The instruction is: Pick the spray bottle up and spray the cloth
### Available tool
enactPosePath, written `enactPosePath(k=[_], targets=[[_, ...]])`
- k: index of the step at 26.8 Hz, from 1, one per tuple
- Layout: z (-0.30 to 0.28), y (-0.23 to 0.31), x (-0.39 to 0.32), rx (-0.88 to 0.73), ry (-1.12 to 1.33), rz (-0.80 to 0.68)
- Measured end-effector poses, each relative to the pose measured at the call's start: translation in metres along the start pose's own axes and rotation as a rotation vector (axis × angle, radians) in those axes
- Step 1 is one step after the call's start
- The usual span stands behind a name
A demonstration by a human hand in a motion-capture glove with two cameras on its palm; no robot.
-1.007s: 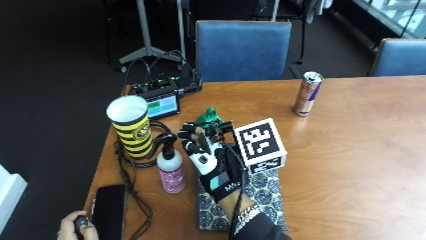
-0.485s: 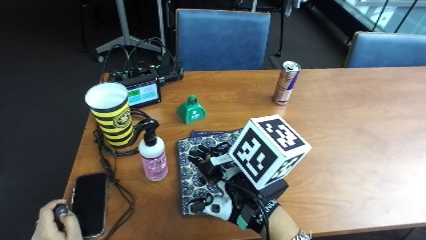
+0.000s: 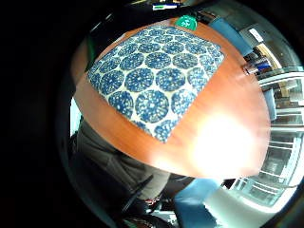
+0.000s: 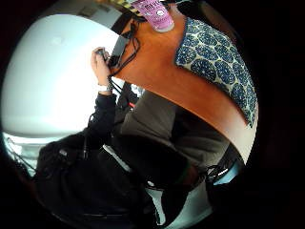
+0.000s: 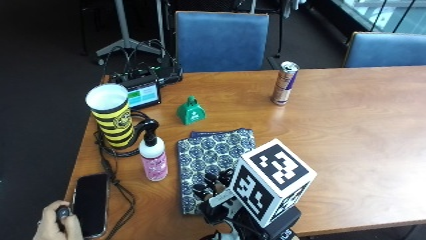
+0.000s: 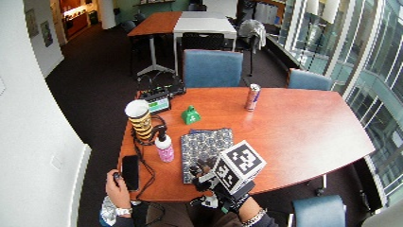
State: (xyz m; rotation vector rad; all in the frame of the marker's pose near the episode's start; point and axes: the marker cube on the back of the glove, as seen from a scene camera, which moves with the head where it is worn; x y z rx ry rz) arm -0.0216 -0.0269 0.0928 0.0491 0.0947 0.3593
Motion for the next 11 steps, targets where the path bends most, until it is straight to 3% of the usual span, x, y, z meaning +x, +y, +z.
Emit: enactPosePath(k=[11], targets=[[0.011, -0.003, 0.000, -0.049, 0.004, -0.012]])
